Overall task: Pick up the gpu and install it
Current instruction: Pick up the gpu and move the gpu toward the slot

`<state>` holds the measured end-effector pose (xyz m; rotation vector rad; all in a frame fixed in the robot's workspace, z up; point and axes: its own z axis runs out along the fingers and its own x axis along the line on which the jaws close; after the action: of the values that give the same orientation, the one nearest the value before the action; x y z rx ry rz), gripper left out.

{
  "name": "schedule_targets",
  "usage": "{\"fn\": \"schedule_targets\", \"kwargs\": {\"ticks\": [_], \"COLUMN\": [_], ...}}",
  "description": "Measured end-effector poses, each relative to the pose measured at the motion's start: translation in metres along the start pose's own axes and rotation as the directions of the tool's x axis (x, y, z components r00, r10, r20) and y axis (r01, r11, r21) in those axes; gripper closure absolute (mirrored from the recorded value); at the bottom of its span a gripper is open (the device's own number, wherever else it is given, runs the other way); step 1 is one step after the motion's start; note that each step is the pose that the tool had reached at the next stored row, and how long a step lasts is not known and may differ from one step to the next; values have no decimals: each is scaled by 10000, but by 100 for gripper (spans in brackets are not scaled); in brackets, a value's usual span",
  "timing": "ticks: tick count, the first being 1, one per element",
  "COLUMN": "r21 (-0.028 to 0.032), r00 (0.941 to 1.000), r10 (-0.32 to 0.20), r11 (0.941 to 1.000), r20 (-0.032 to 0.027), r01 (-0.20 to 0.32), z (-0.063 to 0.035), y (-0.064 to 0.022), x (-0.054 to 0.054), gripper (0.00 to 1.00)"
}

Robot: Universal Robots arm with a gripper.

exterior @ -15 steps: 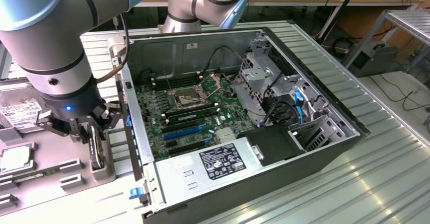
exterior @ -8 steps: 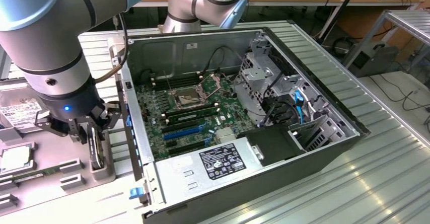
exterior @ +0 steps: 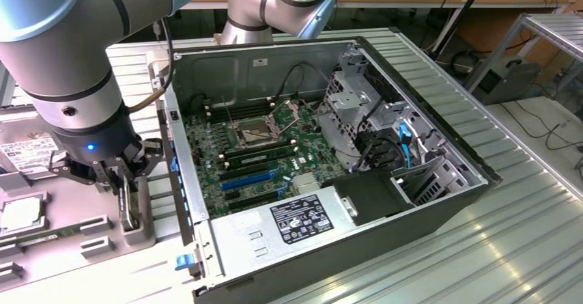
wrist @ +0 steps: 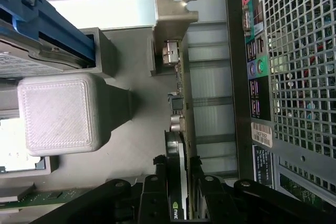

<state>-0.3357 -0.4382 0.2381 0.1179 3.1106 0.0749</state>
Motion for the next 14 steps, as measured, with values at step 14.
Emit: {"fn": "schedule_targets", "kwargs": {"ticks": [14], "r21": [-3], "r00": [10000], "r10": [0], "r11": [10000], "r20": [4], "r01": [0], "z": [-2], "y": [0], "x": [0], "gripper": [73]}}
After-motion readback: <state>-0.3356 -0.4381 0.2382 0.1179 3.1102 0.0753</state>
